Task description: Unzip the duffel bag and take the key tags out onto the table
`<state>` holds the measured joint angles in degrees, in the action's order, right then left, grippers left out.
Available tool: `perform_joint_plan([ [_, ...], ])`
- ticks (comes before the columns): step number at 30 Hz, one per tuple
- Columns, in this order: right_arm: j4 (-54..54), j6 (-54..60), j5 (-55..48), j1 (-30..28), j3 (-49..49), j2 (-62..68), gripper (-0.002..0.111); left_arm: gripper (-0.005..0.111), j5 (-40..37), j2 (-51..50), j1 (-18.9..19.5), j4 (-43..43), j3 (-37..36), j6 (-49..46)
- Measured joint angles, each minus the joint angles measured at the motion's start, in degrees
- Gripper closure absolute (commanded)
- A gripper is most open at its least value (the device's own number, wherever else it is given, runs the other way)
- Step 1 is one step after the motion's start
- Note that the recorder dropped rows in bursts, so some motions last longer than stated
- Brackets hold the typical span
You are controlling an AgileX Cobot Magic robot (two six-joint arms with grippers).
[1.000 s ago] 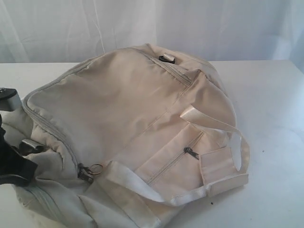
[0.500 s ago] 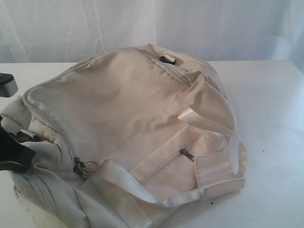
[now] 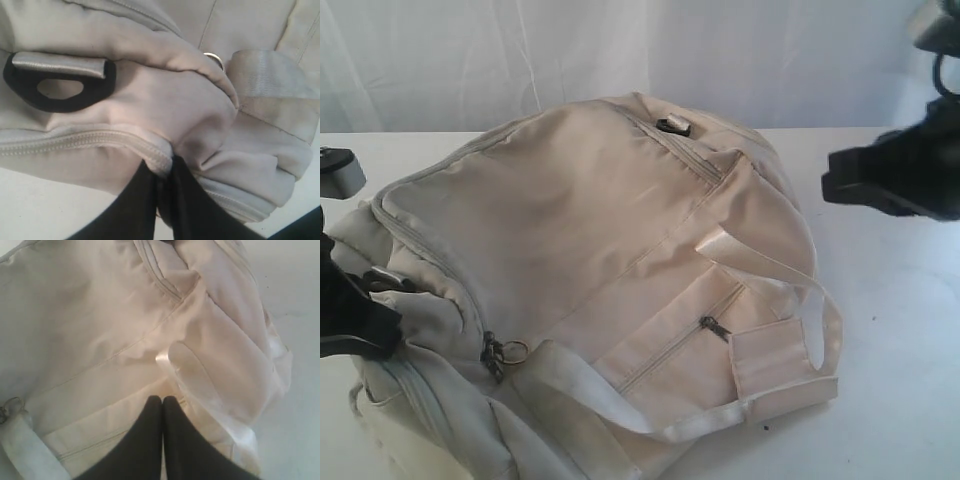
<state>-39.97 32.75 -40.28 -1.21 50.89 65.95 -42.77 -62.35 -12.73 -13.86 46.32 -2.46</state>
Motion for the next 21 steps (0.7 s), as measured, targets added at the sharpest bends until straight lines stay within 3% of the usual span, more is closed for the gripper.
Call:
perform_joint_plan([
  [8,-0.13,10.44,3.65,2.9,11.29,13.96,0.041,0.107,0.2,0.0,0.0,-2.08,0.0,-1.7],
  [18,3.48,11.39,11.61,2.9,18.22,29.45,0.04,0.107,0.26,0.0,0.0,-4.61,0.0,-3.96],
  [21,3.48,11.39,11.27,2.9,19.21,33.44,0.049,0.107,0.4,0.0,0.0,-5.06,0.0,-4.5],
])
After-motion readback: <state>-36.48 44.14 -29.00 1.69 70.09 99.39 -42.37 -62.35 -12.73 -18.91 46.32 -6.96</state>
